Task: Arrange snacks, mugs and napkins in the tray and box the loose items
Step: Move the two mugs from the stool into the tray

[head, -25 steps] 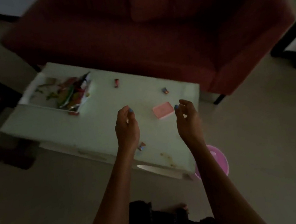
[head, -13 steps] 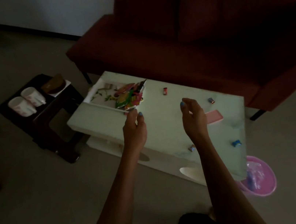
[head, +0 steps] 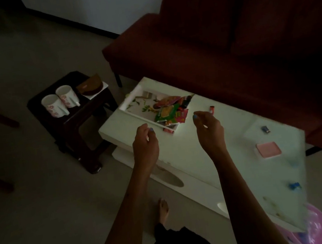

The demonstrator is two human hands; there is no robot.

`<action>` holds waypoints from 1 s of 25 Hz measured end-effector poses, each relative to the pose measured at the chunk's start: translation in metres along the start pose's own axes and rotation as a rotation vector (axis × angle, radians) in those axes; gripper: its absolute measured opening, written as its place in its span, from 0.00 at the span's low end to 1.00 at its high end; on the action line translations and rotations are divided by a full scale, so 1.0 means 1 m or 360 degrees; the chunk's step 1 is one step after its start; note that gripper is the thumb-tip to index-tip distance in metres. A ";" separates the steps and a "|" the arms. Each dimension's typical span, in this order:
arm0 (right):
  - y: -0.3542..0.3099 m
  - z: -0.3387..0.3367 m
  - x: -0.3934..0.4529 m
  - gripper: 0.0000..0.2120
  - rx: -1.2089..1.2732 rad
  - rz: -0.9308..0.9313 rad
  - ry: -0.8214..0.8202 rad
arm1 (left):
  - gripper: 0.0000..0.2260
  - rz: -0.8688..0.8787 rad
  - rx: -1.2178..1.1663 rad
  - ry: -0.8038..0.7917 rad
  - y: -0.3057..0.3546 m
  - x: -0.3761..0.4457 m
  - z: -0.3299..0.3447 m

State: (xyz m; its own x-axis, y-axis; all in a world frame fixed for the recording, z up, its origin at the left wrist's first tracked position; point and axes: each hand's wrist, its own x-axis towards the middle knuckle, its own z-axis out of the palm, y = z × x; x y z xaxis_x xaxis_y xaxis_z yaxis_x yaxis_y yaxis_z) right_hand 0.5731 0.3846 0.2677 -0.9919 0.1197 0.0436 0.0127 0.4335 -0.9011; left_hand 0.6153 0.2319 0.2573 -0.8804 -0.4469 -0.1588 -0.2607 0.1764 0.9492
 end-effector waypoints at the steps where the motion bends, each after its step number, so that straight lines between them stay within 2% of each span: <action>1: -0.005 0.015 0.014 0.13 -0.0008 -0.0002 -0.0037 | 0.16 -0.0007 -0.0013 0.0020 0.000 0.017 -0.007; 5: -0.038 0.075 0.068 0.11 -0.0032 -0.0060 -0.0201 | 0.16 -0.0051 -0.0009 0.0125 0.008 0.082 -0.035; 10: -0.072 0.153 0.128 0.13 -0.0074 -0.0064 -0.0472 | 0.16 -0.0113 -0.0047 0.0253 0.012 0.166 -0.066; 18: -0.101 0.270 0.186 0.14 -0.0239 -0.0152 -0.0791 | 0.19 -0.0389 -0.0203 0.0545 -0.024 0.249 -0.133; 25: -0.128 0.393 0.233 0.13 -0.0315 -0.0161 -0.1043 | 0.19 -0.0411 0.0100 0.0587 -0.056 0.356 -0.209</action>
State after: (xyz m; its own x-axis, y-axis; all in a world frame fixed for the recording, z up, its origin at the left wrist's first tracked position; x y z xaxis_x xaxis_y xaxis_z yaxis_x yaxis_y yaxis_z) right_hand 0.2902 0.0062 0.2243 -0.8604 -0.4677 -0.2025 -0.1230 0.5762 -0.8080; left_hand 0.3993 -0.1197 0.2048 -0.5863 -0.7638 -0.2702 -0.4870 0.0657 0.8709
